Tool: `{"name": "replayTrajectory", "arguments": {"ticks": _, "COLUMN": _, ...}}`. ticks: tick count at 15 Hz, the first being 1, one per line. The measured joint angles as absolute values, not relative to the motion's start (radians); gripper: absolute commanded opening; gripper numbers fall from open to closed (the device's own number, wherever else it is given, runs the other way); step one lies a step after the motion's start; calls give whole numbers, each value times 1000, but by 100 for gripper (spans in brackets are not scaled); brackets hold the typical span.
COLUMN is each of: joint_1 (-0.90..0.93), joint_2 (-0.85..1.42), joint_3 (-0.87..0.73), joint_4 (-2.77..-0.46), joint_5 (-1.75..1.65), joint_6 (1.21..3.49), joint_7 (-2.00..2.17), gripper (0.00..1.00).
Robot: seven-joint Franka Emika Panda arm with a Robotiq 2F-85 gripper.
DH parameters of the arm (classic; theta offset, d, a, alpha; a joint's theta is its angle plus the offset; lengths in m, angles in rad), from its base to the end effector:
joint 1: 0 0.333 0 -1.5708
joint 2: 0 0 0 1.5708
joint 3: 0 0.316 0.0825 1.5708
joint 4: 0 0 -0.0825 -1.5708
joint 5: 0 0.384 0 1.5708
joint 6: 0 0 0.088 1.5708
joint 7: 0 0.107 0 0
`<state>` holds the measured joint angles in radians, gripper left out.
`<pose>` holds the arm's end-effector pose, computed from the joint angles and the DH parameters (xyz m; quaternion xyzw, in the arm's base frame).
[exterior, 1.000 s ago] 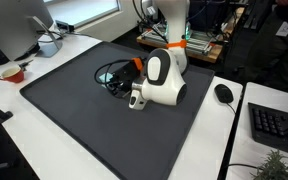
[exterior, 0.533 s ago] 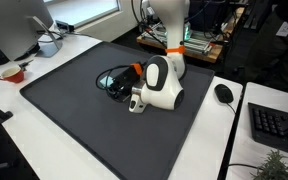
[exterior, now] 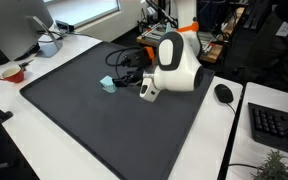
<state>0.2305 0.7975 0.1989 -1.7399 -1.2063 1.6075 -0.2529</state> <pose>0.5779 0.1516 0.1231 0.6437 0.5178 -0.3188 0.4647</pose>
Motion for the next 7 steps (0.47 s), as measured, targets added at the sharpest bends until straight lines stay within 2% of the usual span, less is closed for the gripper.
{"name": "replayTrajectory", "arguments": {"ticks": 7, "joint_1": 143, "joint_2": 431, "joint_3": 236, "joint_4": -2081, "joint_5": -1119, "joint_6": 1925, "joint_7": -104, "gripper": 100}}
